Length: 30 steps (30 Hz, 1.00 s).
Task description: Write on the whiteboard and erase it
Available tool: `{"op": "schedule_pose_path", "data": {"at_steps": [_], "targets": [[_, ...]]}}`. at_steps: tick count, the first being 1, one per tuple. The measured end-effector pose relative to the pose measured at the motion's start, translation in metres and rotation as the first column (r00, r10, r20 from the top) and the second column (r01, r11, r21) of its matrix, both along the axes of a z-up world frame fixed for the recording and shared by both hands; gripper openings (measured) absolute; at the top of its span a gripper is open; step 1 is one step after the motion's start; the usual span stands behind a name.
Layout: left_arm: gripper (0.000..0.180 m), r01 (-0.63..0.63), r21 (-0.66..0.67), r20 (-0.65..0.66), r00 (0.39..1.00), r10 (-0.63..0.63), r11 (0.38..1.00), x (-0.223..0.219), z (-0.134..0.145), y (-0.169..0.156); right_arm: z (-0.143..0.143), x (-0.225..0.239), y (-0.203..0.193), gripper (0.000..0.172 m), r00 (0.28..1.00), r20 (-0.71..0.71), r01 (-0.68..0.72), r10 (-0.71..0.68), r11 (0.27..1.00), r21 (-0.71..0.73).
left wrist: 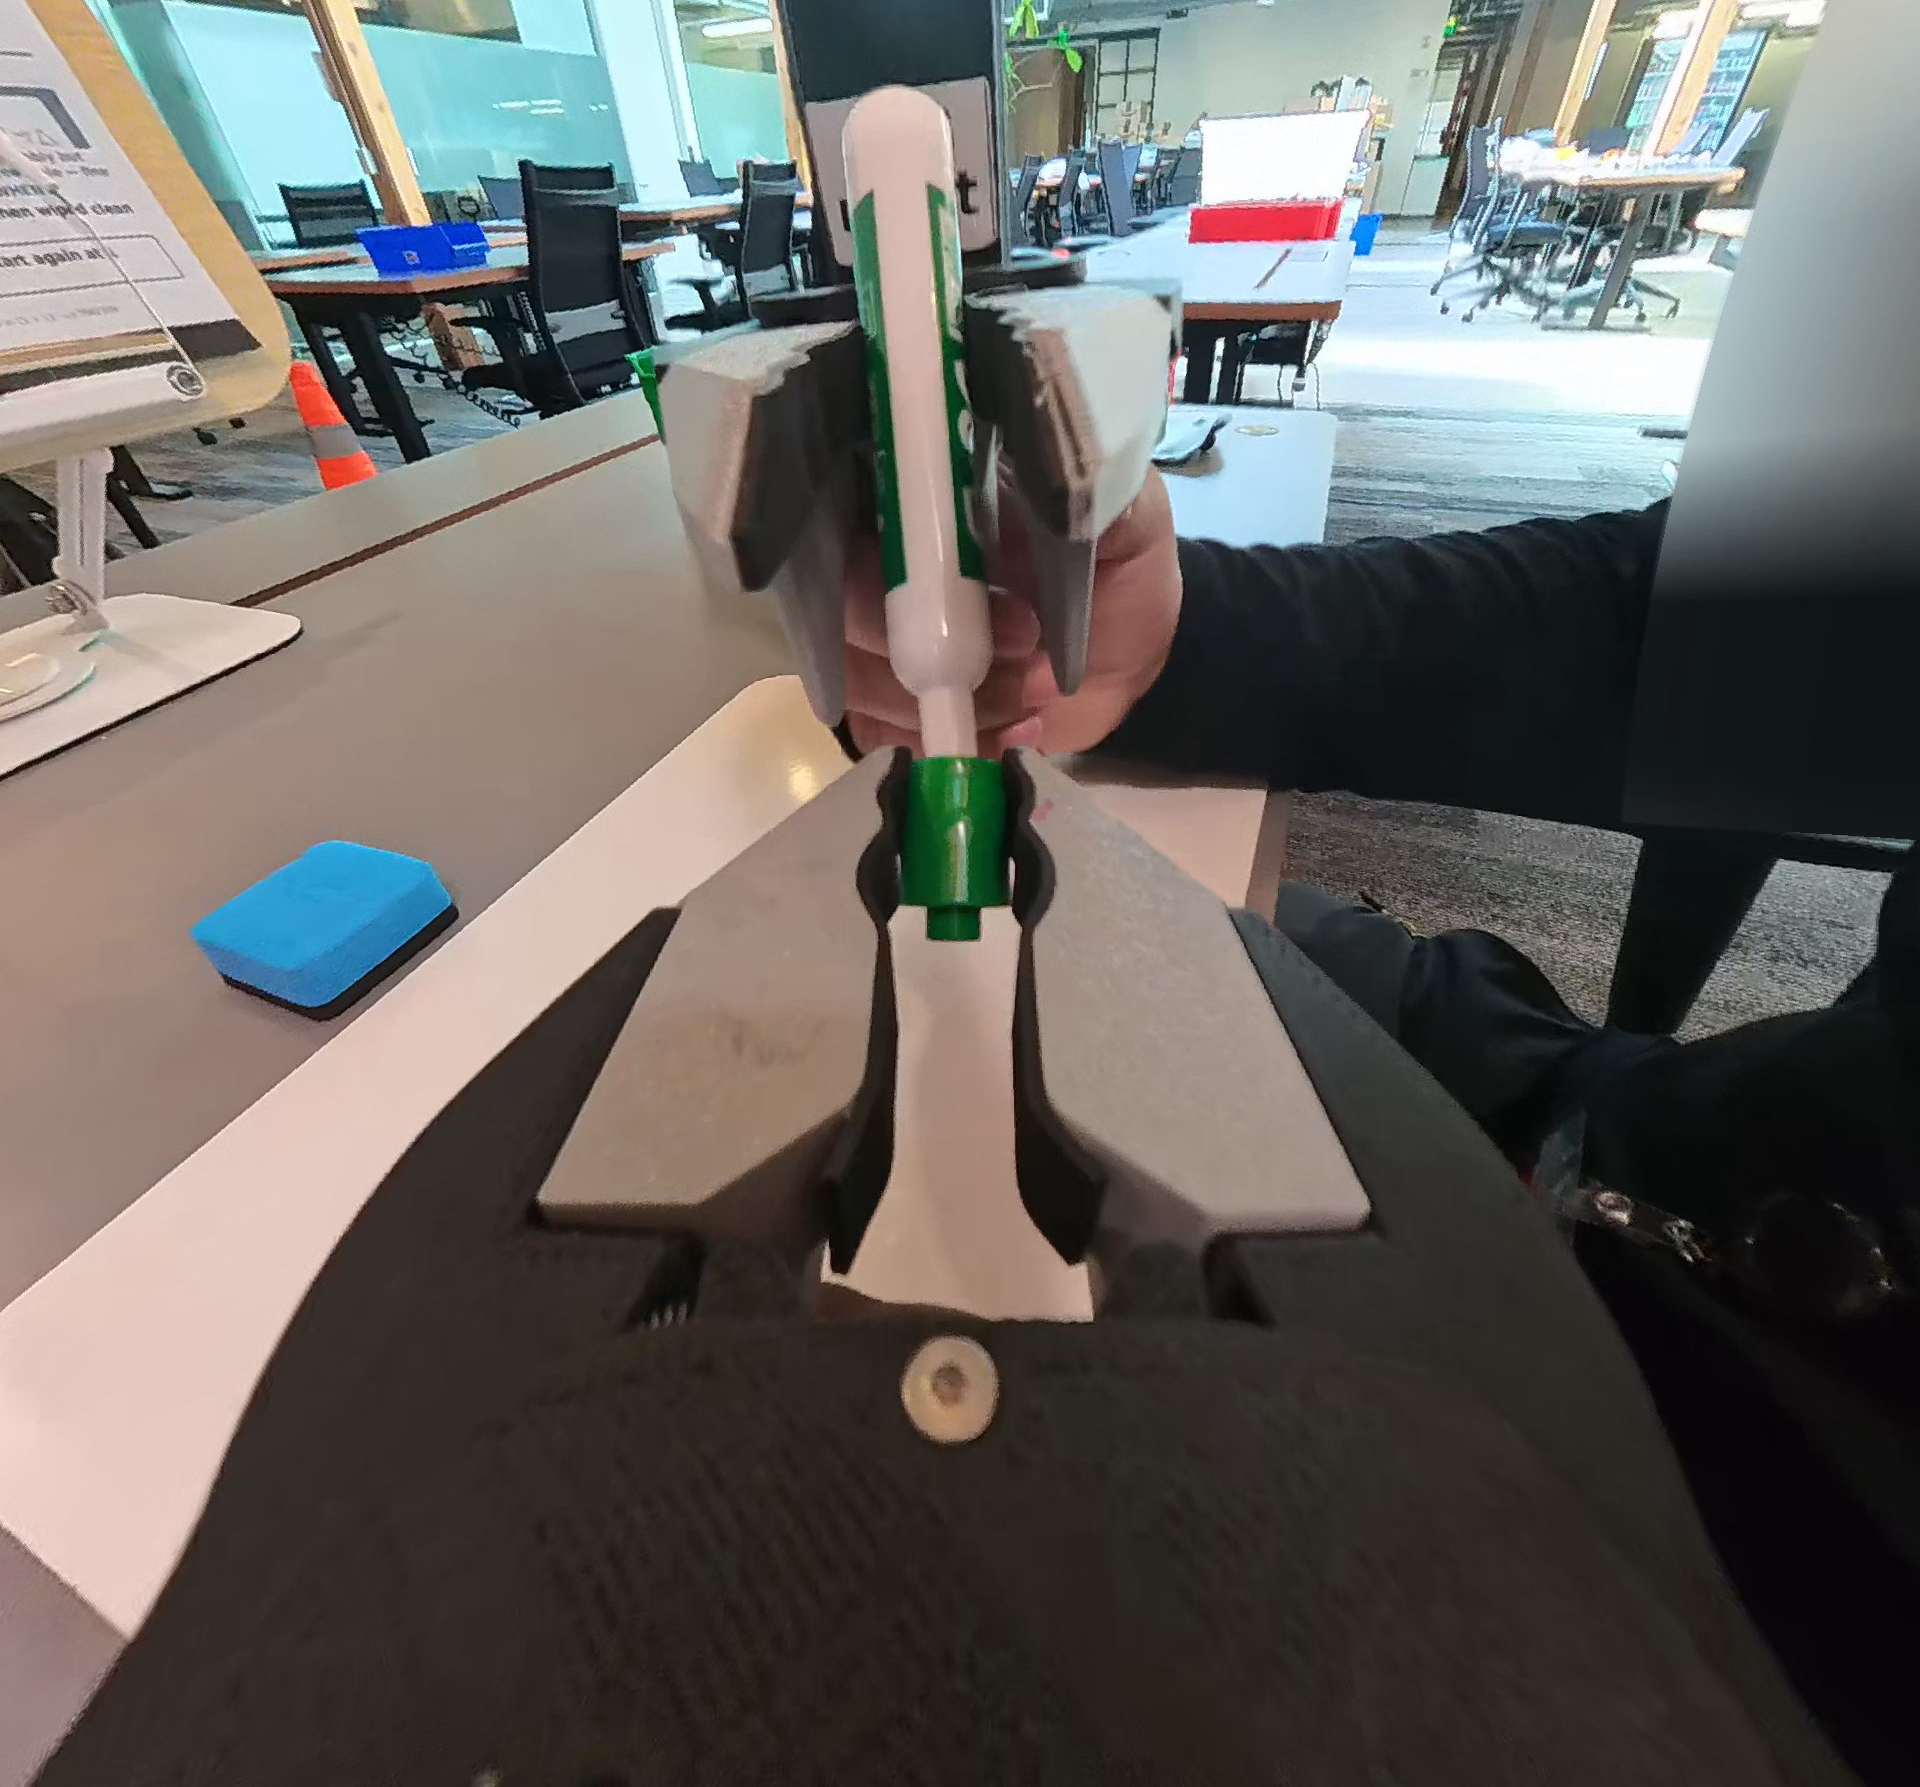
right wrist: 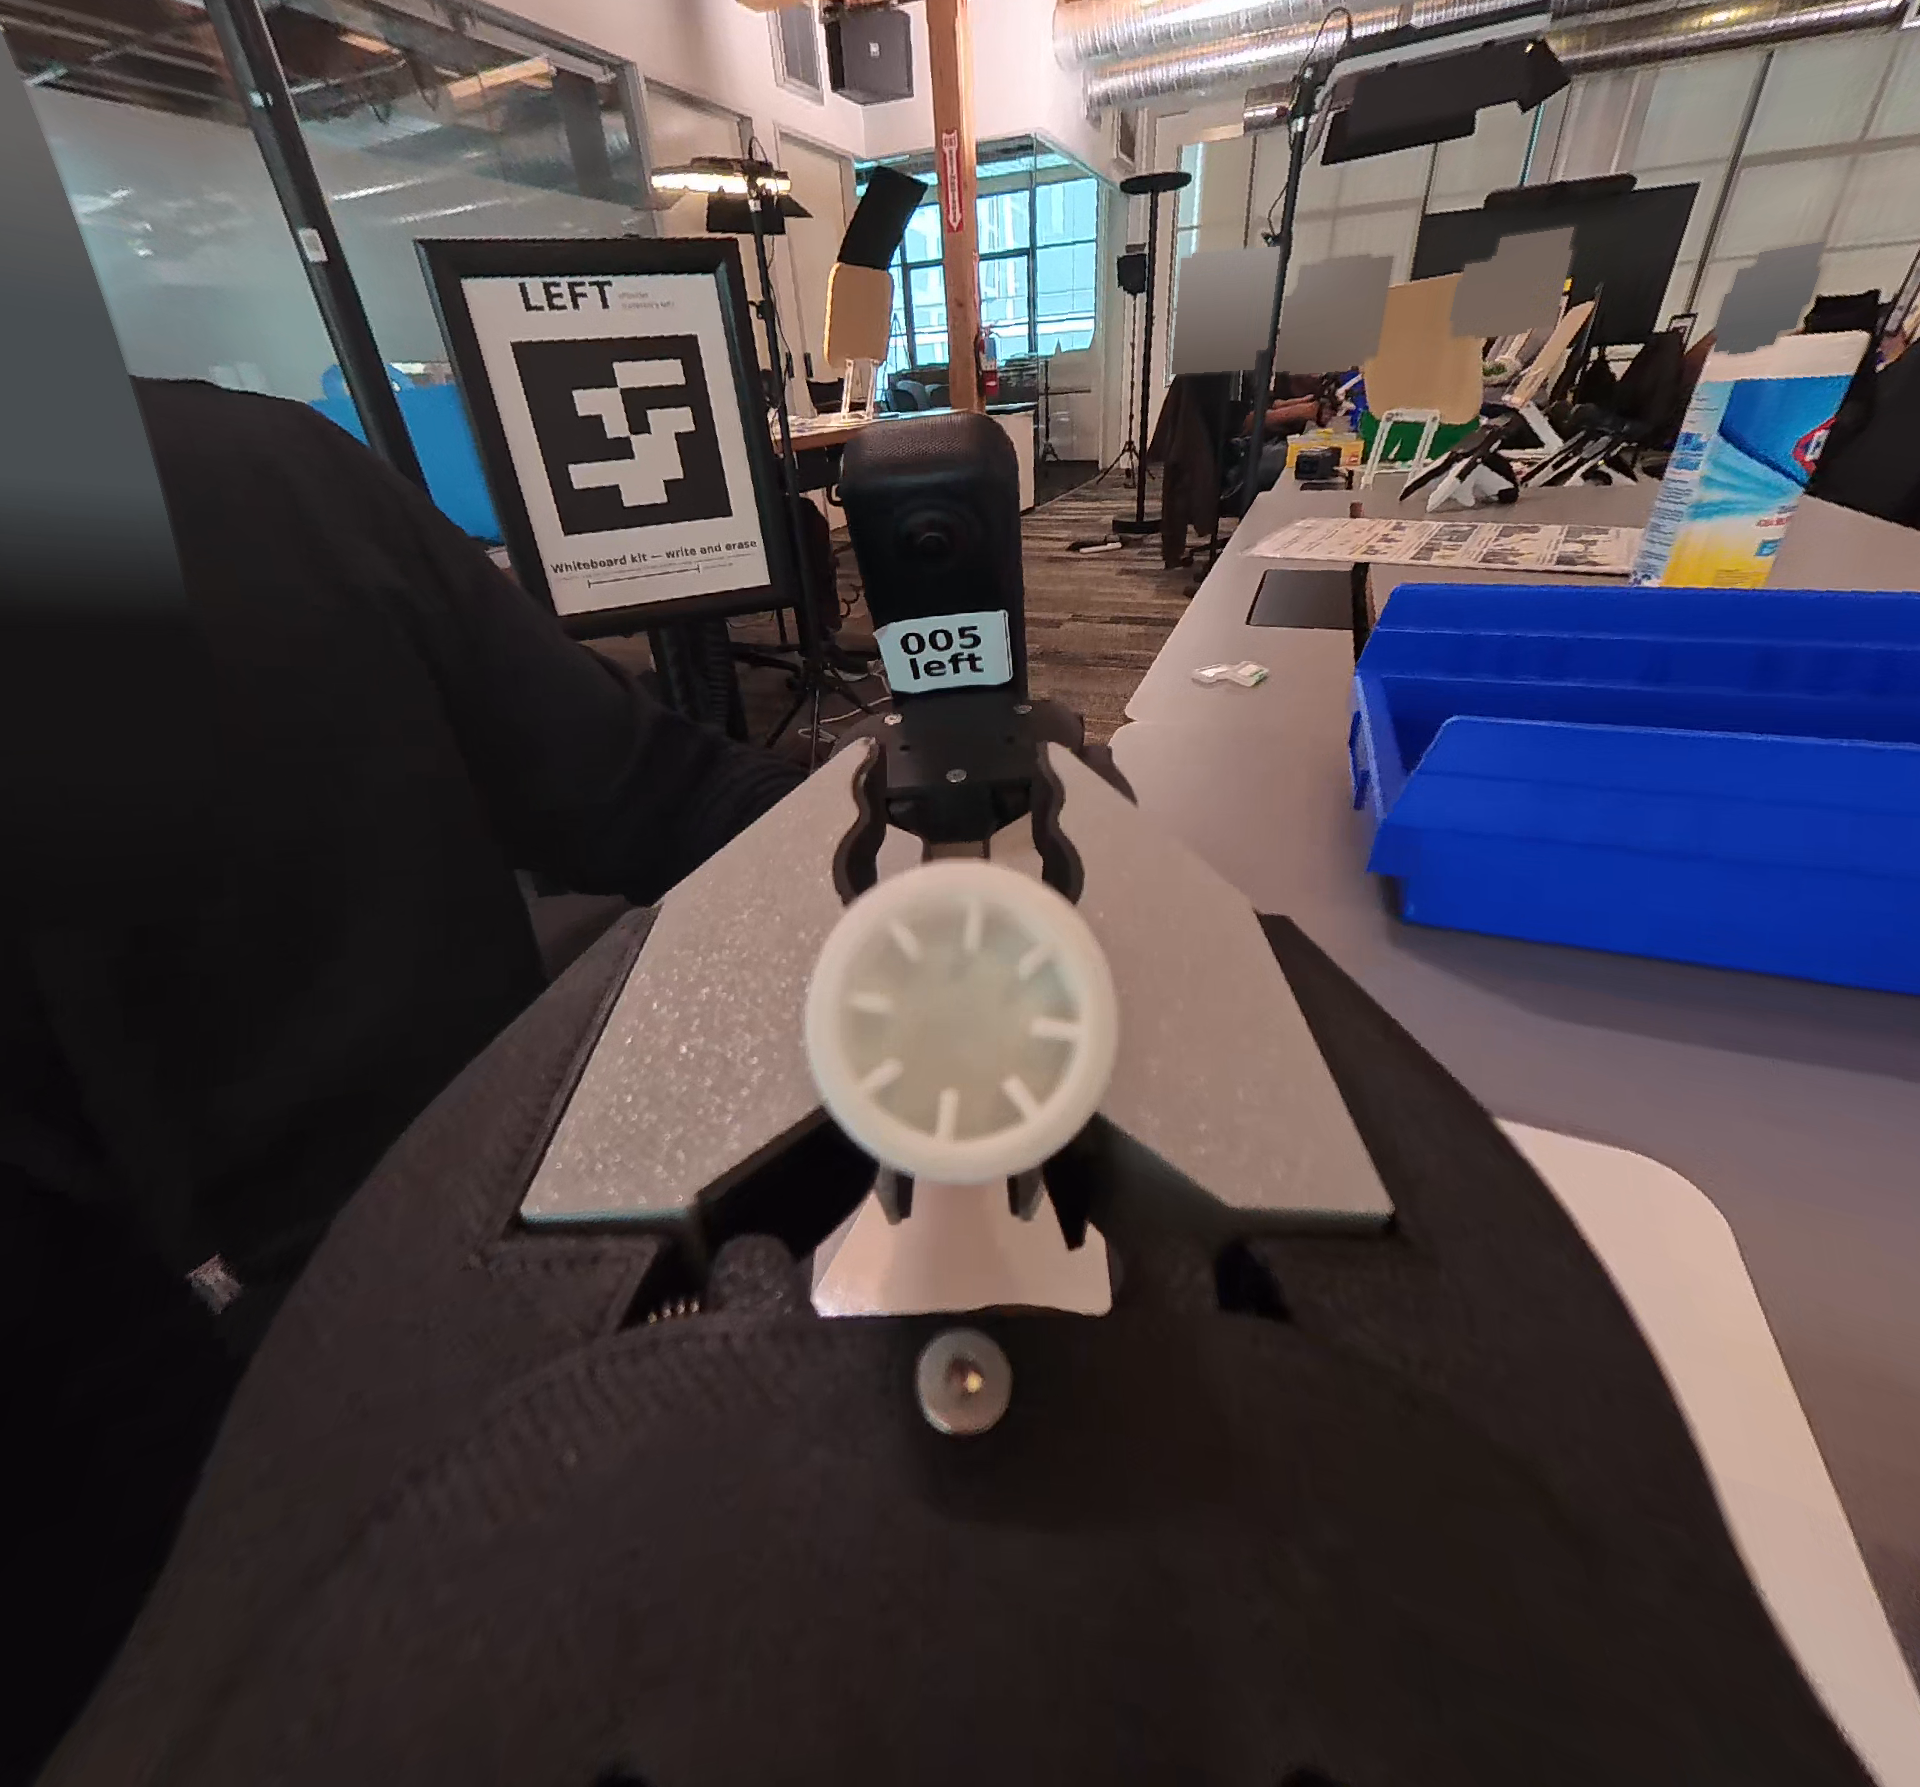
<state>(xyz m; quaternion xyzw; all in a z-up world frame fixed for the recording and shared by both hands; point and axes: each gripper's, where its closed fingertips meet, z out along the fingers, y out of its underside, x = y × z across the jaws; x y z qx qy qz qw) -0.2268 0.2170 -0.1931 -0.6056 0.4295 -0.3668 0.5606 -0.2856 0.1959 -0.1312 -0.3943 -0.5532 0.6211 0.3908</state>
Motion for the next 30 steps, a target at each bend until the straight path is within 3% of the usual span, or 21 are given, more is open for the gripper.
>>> {"op": "schedule_pose_path", "data": {"at_steps": [4, 6, 10, 19, 26, 30], "targets": [[0.015, -0.016, -0.023, 0.118, 0.993, 0.019, 1.0, -0.002, 0.013, 0.002, 0.004, -0.007, 0.002, 0.027, 1.0, 0.012, 0.004, -0.004, 1.0, -0.024], [0.015, -0.01, -0.047, 0.181, 0.983, 0.019, 0.999, -0.005, 0.019, 0.002, 0.001, -0.009, 0.003, 0.027, 0.996, 0.085, -0.009, 0.013, 0.999, -0.049], [0.015, -0.02, -0.054, 0.186, 0.982, 0.03, 0.998, -0.006, 0.019, 0.004, -0.006, -0.015, 0.013, 0.033, 0.972, 0.229, 0.061, -0.048, 0.997, -0.049], [0.015, -0.109, 0.016, 0.248, 0.963, 0.102, 0.994, -0.012, 0.029, 0.006, -0.015, -0.017, 0.019, 0.037, 0.915, 0.37, 0.203, -0.159, 0.976, -0.083], [0.015, -0.139, 0.059, 0.239, 0.963, 0.121, 0.989, -0.01, 0.03, 0.002, -0.002, -0.003, 0.021, 0.035, 0.926, 0.318, 0.239, -0.203, 0.968, -0.079], [0.015, -0.18, 0.059, 0.283, 0.946, 0.157, 0.982, -0.012, 0.034, 0.005, 0.004, -0.001, 0.023, 0.024, 0.928, 0.28, 0.284, -0.244, 0.952, -0.112]]}}
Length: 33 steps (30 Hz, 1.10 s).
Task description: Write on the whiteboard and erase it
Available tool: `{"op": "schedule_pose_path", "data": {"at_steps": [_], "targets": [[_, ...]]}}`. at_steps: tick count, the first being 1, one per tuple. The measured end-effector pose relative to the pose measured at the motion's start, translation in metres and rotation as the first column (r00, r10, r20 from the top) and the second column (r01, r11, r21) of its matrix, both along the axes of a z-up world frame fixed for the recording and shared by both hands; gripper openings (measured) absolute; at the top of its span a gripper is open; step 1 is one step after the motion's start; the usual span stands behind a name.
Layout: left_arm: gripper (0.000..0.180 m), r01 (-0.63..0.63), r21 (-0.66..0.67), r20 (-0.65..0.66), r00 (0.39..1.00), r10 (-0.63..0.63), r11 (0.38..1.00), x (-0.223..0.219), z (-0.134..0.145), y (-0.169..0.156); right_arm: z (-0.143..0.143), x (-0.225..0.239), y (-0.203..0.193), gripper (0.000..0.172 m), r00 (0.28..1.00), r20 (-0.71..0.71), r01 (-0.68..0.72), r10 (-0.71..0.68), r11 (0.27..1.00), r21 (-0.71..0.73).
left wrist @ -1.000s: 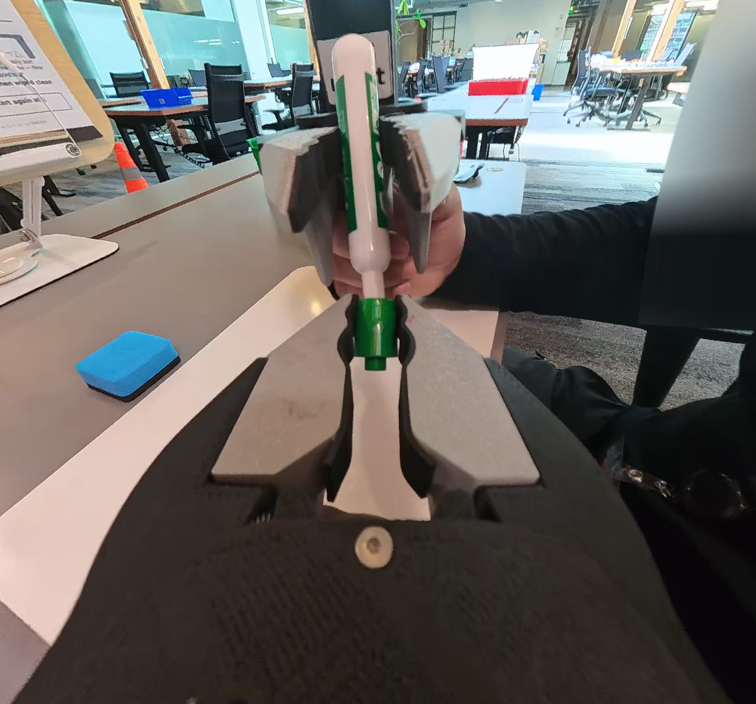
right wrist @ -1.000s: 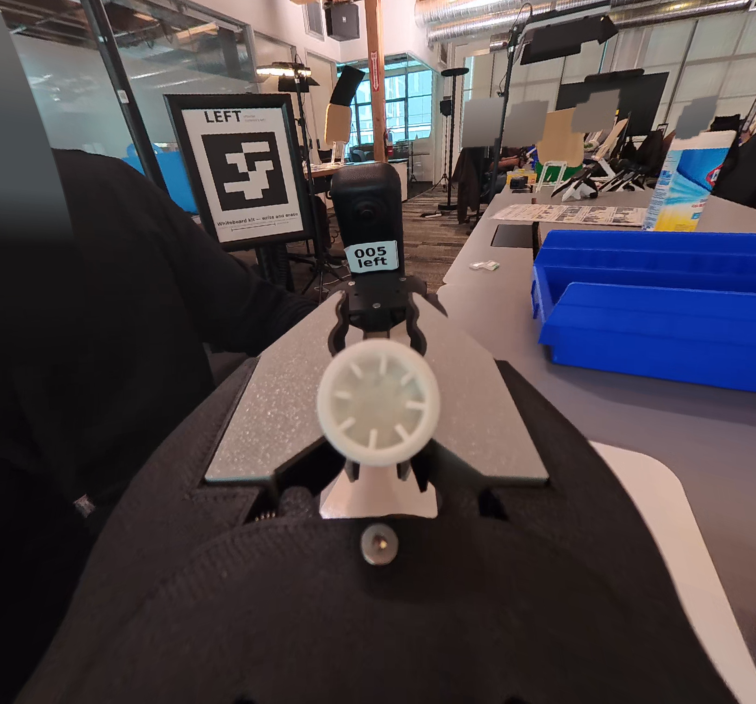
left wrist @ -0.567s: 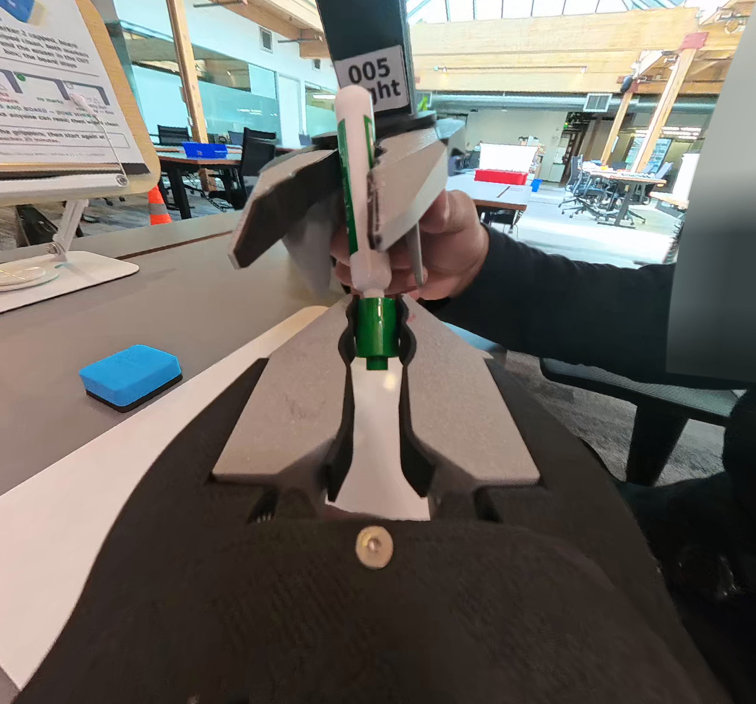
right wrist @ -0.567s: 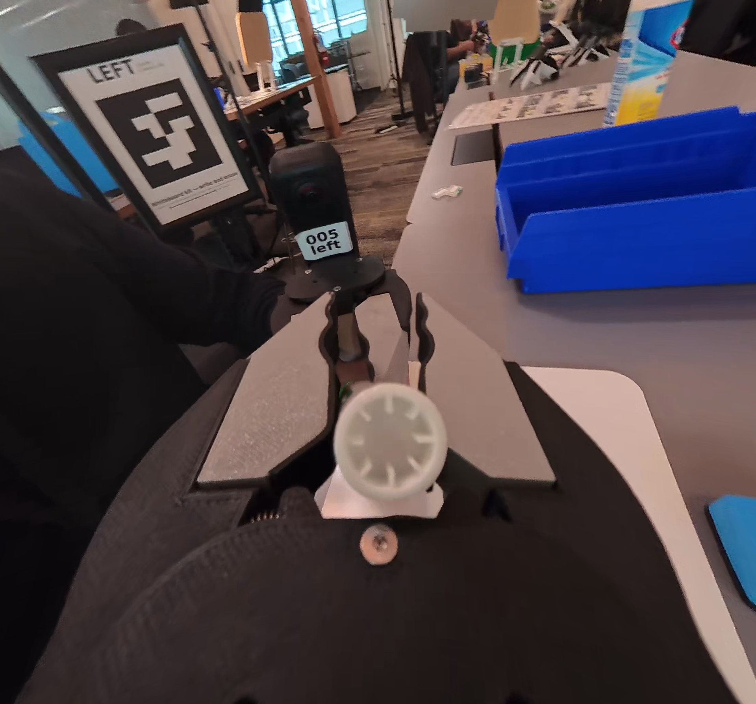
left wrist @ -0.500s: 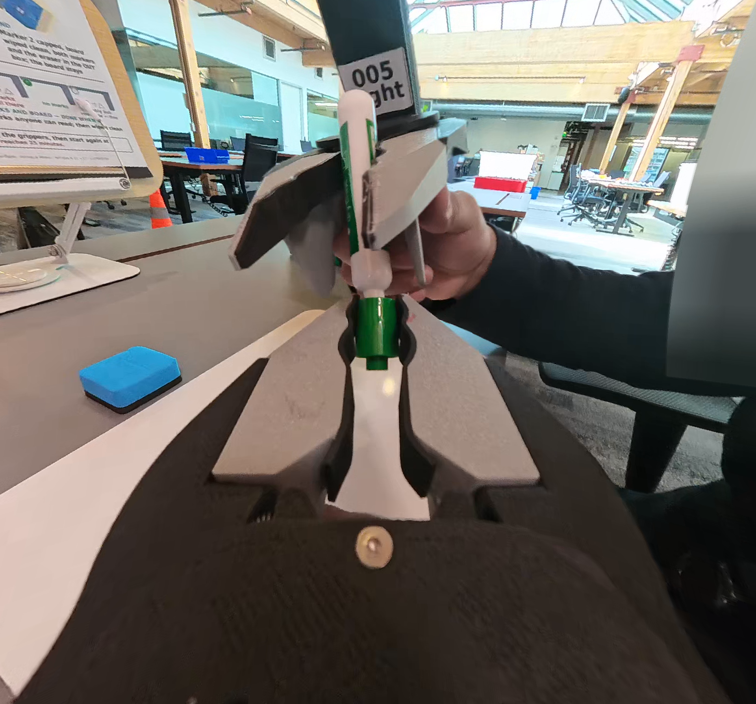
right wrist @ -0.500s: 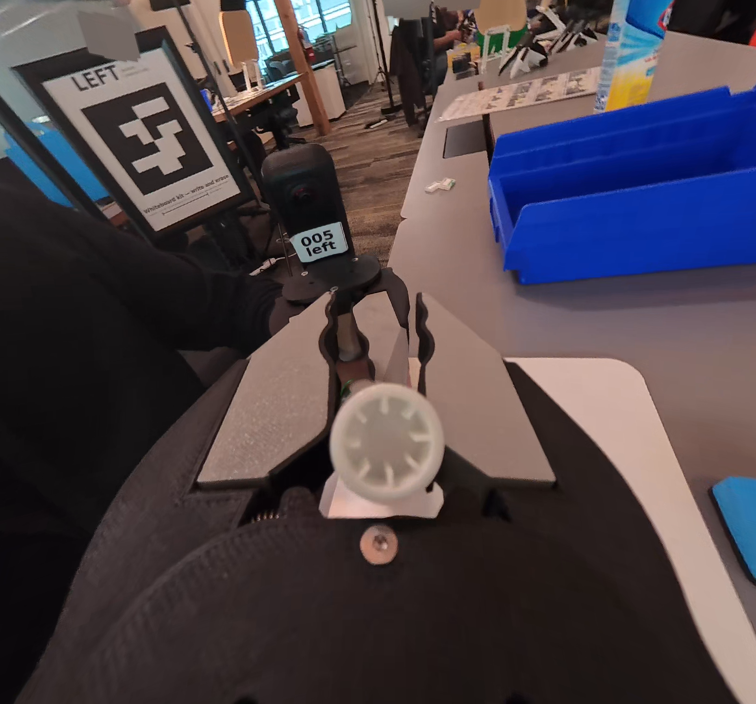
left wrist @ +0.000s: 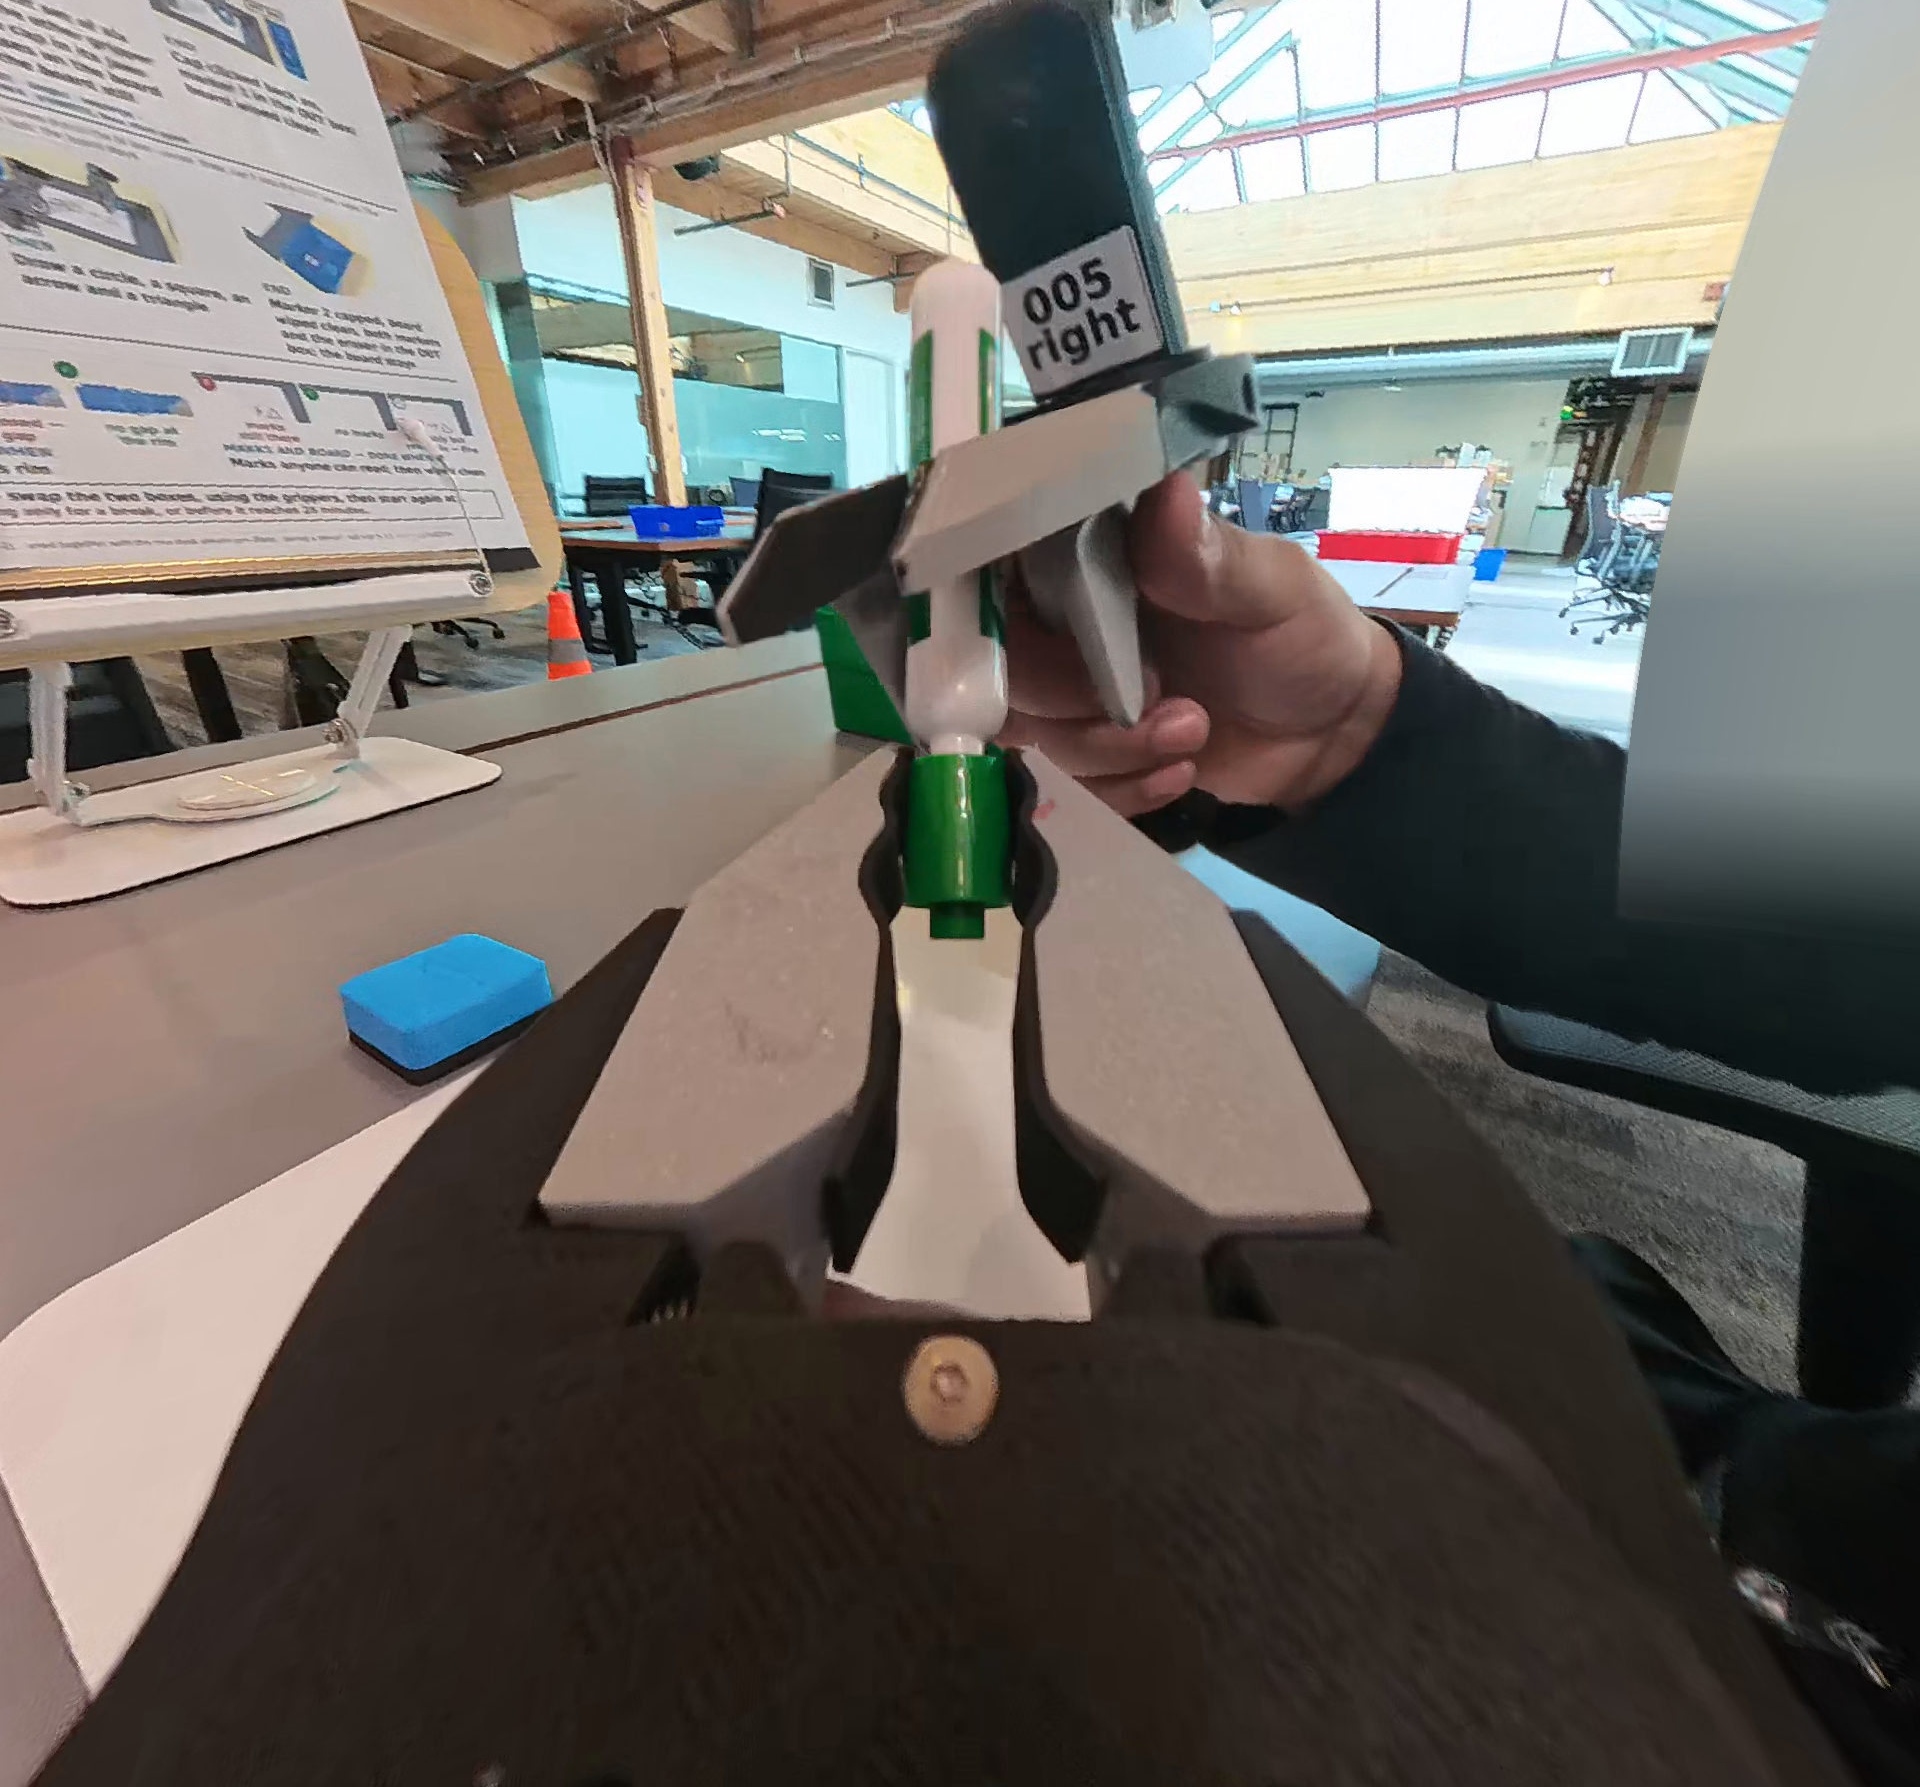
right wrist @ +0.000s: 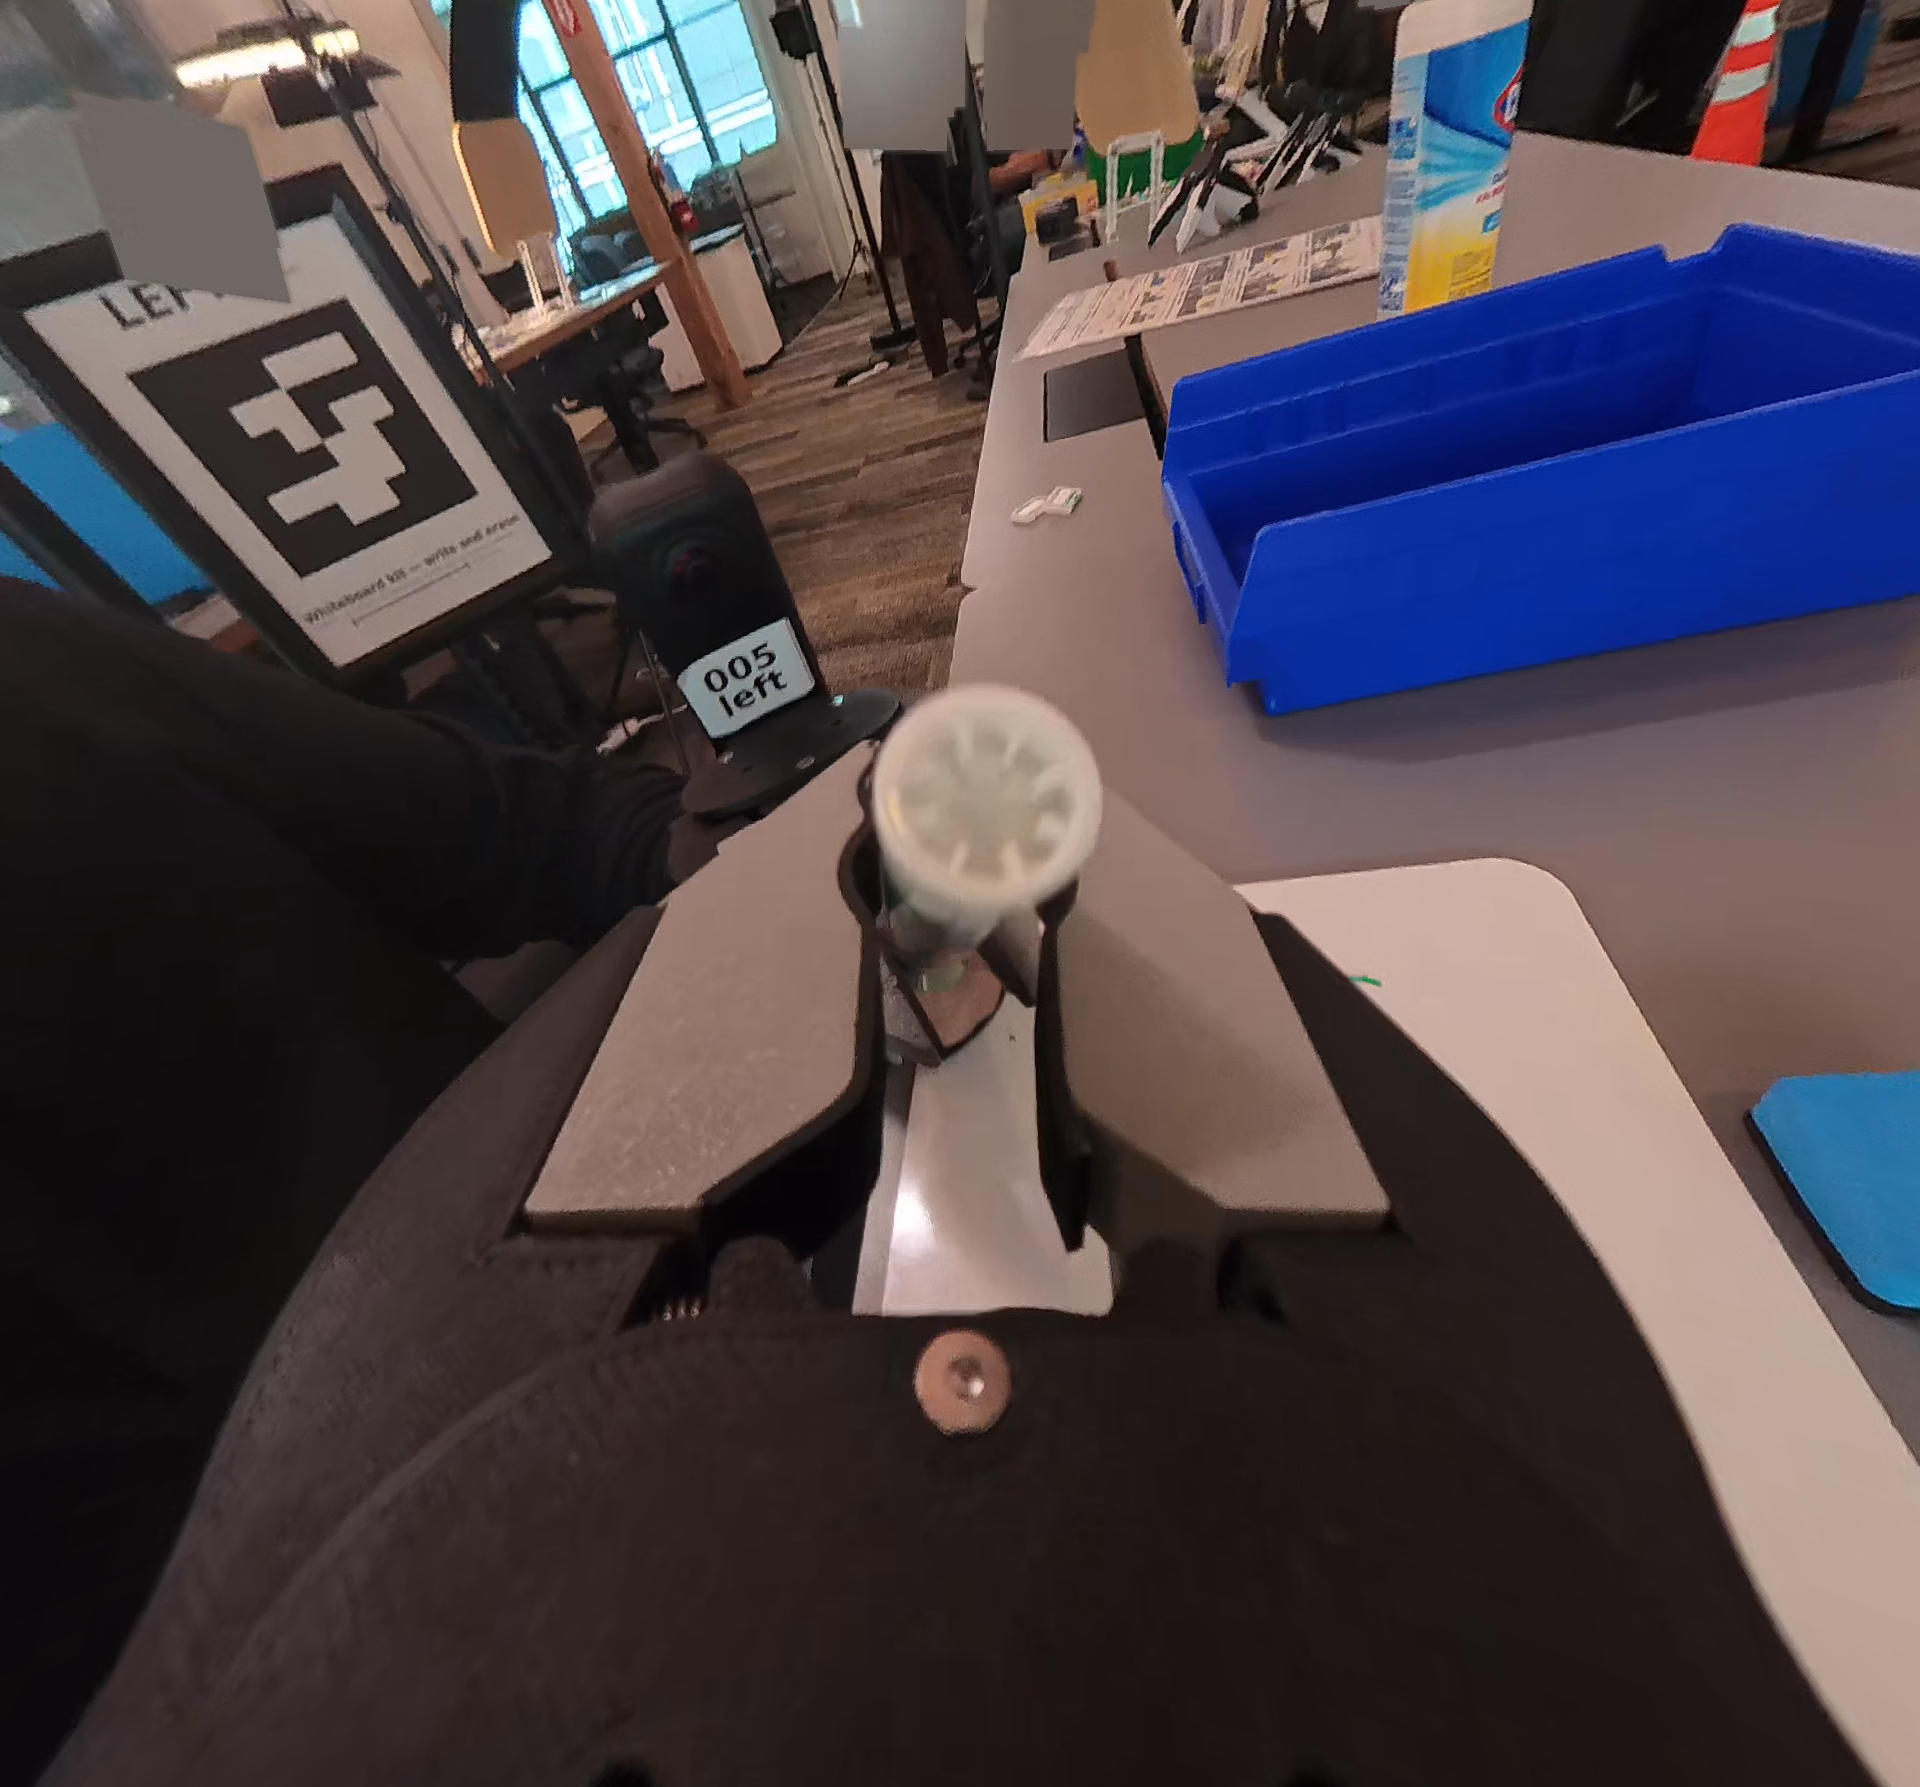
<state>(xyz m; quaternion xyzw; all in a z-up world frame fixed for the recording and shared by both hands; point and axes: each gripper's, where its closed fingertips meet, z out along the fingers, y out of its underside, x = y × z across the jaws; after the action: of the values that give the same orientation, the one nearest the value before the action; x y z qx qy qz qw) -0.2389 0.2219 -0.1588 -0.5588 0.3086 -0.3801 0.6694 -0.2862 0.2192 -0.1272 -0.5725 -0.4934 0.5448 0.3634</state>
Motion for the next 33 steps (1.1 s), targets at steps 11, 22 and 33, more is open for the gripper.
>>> {"op": "schedule_pose_path", "data": {"at_steps": [11, 22, 33], "targets": [[0.015, -0.023, 0.008, 0.004, 1.0, 0.023, 1.0, 0.003, 0.001, -0.002, 0.007, 0.007, -0.009, 0.017, 0.999, -0.03, 0.013, -0.01, 0.995, 0.098], [0.015, -0.039, 0.041, -0.101, 0.994, 0.043, 0.998, 0.011, -0.007, -0.004, -0.005, 0.016, -0.01, 0.014, 0.999, 0.01, -0.044, 0.044, 0.999, 0.027], [0.015, -0.072, -0.015, -0.201, 0.977, 0.068, 0.997, -0.026, -0.017, 0.017, -0.015, 0.033, 0.042, 0.016, 0.993, -0.021, 0.113, -0.113, 0.993, 0.018]]}}
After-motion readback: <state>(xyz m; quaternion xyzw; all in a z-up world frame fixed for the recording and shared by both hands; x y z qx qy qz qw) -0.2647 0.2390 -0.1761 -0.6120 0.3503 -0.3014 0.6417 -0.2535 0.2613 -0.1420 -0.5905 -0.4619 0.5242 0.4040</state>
